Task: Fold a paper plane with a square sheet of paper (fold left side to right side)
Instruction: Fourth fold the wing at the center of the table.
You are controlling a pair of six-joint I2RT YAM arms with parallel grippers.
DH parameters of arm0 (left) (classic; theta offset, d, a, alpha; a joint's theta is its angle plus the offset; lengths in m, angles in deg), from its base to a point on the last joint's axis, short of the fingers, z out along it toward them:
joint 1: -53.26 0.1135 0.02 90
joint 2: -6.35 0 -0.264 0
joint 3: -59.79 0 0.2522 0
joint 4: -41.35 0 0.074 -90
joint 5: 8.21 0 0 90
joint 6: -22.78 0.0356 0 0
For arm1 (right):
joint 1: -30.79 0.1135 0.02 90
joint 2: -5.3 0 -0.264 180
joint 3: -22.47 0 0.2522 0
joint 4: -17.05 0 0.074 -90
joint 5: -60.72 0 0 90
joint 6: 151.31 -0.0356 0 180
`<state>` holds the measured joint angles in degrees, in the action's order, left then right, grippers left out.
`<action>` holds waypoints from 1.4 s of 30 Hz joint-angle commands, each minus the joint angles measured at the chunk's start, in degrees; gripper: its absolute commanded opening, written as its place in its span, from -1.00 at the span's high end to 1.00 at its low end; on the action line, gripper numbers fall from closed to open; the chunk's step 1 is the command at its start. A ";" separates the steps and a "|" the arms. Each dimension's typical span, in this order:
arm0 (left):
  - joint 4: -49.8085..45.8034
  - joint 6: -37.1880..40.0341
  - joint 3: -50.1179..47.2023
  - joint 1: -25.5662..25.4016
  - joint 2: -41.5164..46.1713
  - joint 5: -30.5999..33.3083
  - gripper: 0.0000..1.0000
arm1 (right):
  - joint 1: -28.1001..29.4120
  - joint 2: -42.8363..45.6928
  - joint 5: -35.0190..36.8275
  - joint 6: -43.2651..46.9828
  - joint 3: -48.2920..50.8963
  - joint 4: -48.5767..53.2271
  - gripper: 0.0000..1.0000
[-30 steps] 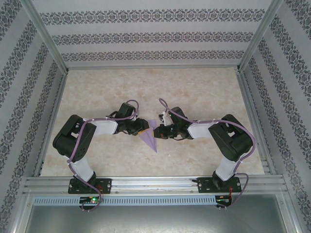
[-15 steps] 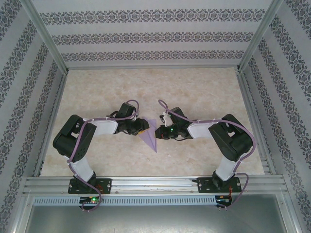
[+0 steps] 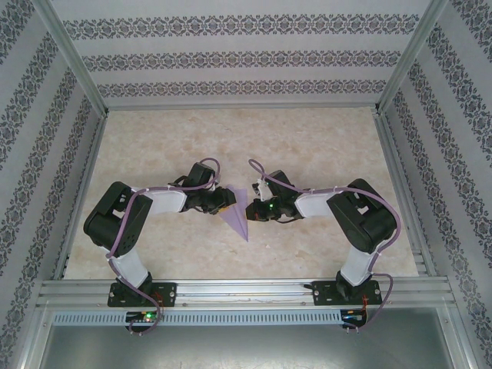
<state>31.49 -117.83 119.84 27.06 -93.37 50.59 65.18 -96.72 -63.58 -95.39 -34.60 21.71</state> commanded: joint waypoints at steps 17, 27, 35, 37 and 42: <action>-6.05 2.13 2.82 -0.60 3.22 2.70 0.10 | 1.52 -4.58 7.45 1.66 0.31 6.03 1.00; -7.59 4.92 3.98 -0.89 6.55 0.05 0.53 | 1.74 -5.65 8.47 1.50 0.33 6.03 1.00; -3.04 4.75 6.76 -2.39 0.02 -5.52 0.79 | 1.80 -6.09 8.73 1.30 0.42 6.37 1.00; -2.13 4.60 7.05 -2.41 -1.49 -5.71 0.82 | 1.81 -6.12 8.95 1.17 0.42 6.54 1.00; -2.48 5.15 7.45 -2.42 -4.14 -4.43 0.84 | 1.93 -6.35 9.43 1.30 0.42 7.03 1.00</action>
<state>27.71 -113.92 126.07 25.14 -96.52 46.37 65.57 -97.61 -62.75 -94.80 -35.83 23.81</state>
